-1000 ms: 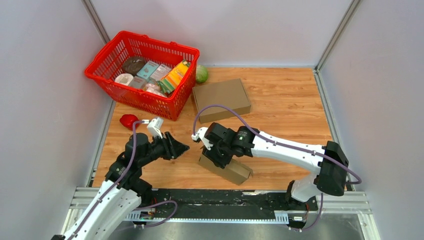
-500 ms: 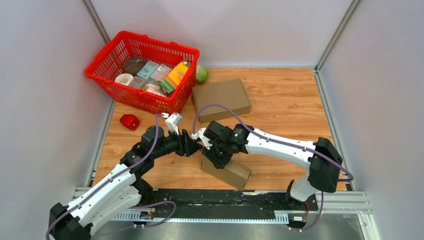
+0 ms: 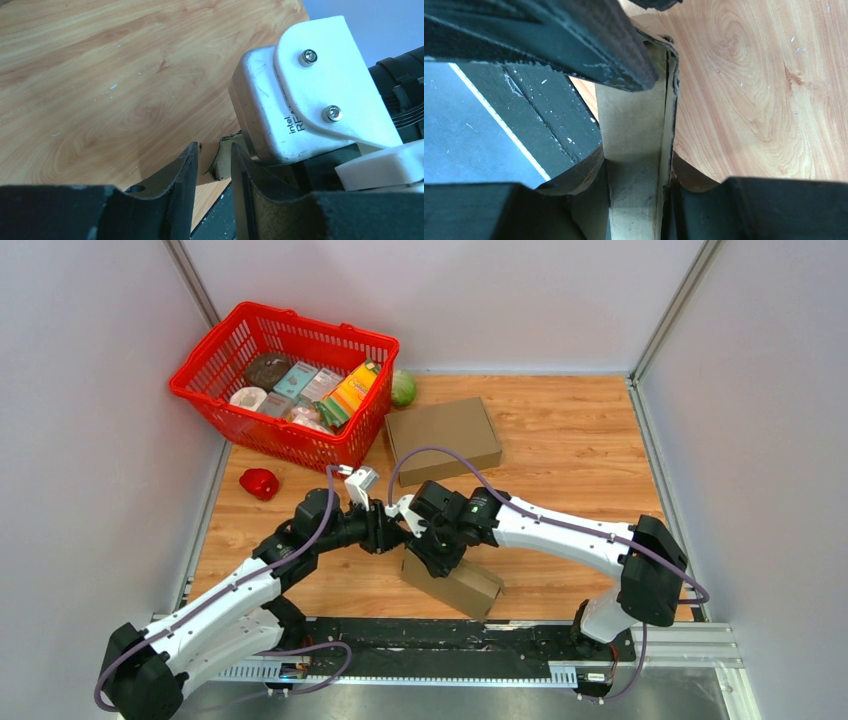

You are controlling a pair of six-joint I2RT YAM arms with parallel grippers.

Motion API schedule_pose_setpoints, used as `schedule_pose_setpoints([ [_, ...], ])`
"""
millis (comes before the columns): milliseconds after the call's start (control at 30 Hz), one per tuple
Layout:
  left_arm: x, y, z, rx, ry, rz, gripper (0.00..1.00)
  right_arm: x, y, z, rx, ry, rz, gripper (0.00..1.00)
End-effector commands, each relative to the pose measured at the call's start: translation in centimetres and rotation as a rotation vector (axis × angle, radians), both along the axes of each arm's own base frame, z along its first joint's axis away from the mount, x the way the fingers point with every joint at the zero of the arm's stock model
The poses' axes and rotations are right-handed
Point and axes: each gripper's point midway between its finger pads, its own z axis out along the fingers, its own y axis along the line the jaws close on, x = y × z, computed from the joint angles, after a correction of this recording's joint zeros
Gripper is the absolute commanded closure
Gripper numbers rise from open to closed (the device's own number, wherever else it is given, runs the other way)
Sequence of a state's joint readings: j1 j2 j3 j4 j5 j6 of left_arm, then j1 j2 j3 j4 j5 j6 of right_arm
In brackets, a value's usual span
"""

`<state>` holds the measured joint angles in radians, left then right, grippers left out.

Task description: Fold the paper box

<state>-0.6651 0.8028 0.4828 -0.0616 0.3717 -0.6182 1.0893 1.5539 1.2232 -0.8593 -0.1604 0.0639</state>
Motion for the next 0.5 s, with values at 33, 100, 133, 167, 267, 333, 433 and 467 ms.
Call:
schedule_pose_setpoints([
  [33,-0.07,-1.16,2.09,-0.062,-0.083,-0.052,0.62,0.21,1.05,1.34,0.088,-0.004,-0.018,0.74],
  [100,-0.03,-1.23,2.06,-0.063,-0.084,-0.050,0.64,0.20,1.05,1.40,0.091,-0.004,-0.021,0.74],
  [133,-0.07,-1.32,2.19,-0.067,-0.086,-0.051,0.66,0.28,1.02,1.35,0.089,-0.005,-0.022,0.75],
  [167,-0.03,-1.39,2.24,-0.067,-0.087,-0.051,0.67,0.29,1.05,1.40,0.090,-0.005,-0.023,0.75],
  [267,-0.05,-1.59,2.20,-0.058,-0.086,-0.051,0.82,0.26,1.08,1.39,0.088,-0.001,-0.025,0.76],
  [333,-0.16,-1.61,1.78,-0.035,-0.069,-0.052,0.81,0.17,1.15,1.55,0.094,0.001,-0.025,0.77],
  [433,-0.55,-1.84,1.46,-0.010,-0.054,-0.066,0.77,0.15,1.15,1.70,0.098,0.000,-0.027,0.77],
  [467,-0.62,-1.84,1.55,-0.008,-0.058,-0.066,0.76,0.18,1.14,1.74,0.099,-0.002,-0.026,0.77],
])
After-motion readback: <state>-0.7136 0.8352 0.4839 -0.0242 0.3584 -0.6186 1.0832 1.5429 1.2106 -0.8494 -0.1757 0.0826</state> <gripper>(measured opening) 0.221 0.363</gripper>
